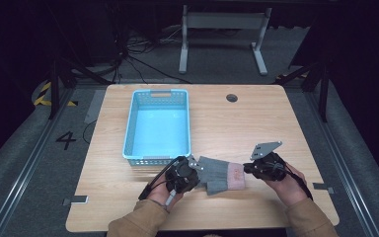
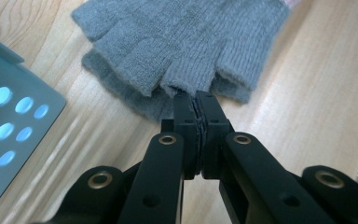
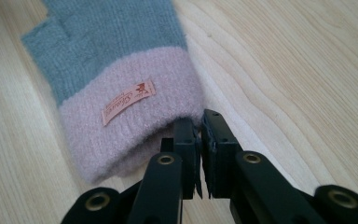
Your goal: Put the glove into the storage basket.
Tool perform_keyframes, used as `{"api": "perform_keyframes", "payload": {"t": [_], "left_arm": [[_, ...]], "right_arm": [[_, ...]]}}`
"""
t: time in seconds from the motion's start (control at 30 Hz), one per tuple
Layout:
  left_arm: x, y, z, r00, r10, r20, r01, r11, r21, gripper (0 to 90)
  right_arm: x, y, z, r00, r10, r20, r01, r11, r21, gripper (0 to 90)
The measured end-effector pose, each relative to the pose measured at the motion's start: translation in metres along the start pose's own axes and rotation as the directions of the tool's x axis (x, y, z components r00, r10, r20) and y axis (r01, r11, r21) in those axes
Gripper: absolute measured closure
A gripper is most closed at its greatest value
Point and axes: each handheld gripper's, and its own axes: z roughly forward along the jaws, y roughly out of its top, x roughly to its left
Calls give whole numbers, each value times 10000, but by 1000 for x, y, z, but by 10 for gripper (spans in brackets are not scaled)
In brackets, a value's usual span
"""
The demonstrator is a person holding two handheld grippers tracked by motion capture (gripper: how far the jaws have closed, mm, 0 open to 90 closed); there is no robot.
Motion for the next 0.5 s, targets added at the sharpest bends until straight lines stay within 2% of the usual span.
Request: {"api": "perform_keyframes", "payload": {"t": [0.03, 0.27, 0.5], "left_arm": [[-1, 0, -2, 10000, -19, 45, 19, 10000, 43, 886], [-2, -2, 0, 9999, 87, 88, -89, 9996, 260, 886], [0, -4, 4, 9994, -6, 356, -12, 9986, 525, 886]], "right_arm": [[-2, 0, 1, 9999, 118, -36, -118, 9999, -59, 852], [-4, 3, 9, 10000, 30, -49, -31, 10000, -48, 851], [-5, 4, 17, 9999, 33, -153, -31, 10000, 90, 850]]}}
